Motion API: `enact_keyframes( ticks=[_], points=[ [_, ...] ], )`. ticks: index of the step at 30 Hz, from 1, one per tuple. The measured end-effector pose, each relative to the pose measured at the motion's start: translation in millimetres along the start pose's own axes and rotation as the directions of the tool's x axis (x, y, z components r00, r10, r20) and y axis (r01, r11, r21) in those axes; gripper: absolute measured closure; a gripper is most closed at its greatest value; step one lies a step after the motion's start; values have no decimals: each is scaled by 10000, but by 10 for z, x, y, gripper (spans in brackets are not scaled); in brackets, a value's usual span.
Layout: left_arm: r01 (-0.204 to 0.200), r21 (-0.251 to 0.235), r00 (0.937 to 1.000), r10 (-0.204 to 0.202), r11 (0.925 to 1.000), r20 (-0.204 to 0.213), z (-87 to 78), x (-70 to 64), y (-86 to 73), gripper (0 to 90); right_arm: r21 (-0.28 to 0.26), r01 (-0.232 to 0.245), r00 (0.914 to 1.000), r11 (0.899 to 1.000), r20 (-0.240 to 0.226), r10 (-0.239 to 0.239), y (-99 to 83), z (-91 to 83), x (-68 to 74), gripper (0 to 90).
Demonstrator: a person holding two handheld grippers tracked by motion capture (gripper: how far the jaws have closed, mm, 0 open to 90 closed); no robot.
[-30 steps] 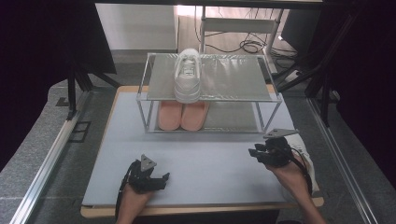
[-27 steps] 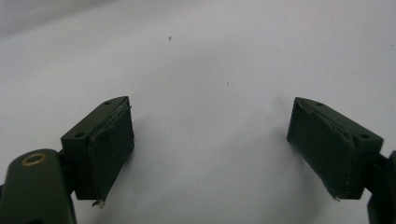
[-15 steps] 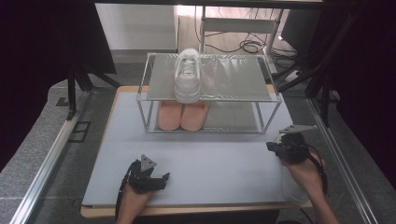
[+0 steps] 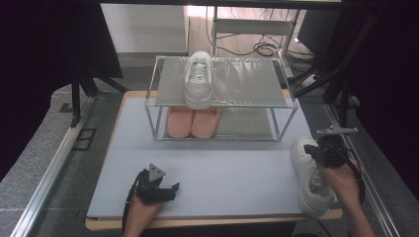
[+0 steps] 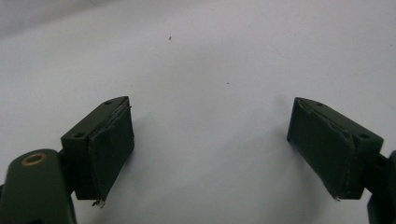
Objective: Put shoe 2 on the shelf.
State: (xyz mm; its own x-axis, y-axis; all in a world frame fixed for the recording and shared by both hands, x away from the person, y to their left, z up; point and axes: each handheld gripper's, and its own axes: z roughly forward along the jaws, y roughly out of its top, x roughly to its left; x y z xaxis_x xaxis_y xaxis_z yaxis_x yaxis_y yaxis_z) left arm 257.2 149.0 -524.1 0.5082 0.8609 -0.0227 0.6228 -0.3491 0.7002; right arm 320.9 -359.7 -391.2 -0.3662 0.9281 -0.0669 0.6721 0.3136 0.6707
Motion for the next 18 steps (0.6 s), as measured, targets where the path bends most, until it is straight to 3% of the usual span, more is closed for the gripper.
enact_keyframes(
  ticks=[11,18],
  points=[
    [31,-4,10000,-31,10000,-5,0,-3,-1,148,-78,-585,9926,9983,1064,590,-138,-52,-310,900],
    [34,-9,10000,-34,10000,-6,0,-4,-1,148,91,-885,9859,9960,1432,863,-295,-13,-467,899]
  ],
)
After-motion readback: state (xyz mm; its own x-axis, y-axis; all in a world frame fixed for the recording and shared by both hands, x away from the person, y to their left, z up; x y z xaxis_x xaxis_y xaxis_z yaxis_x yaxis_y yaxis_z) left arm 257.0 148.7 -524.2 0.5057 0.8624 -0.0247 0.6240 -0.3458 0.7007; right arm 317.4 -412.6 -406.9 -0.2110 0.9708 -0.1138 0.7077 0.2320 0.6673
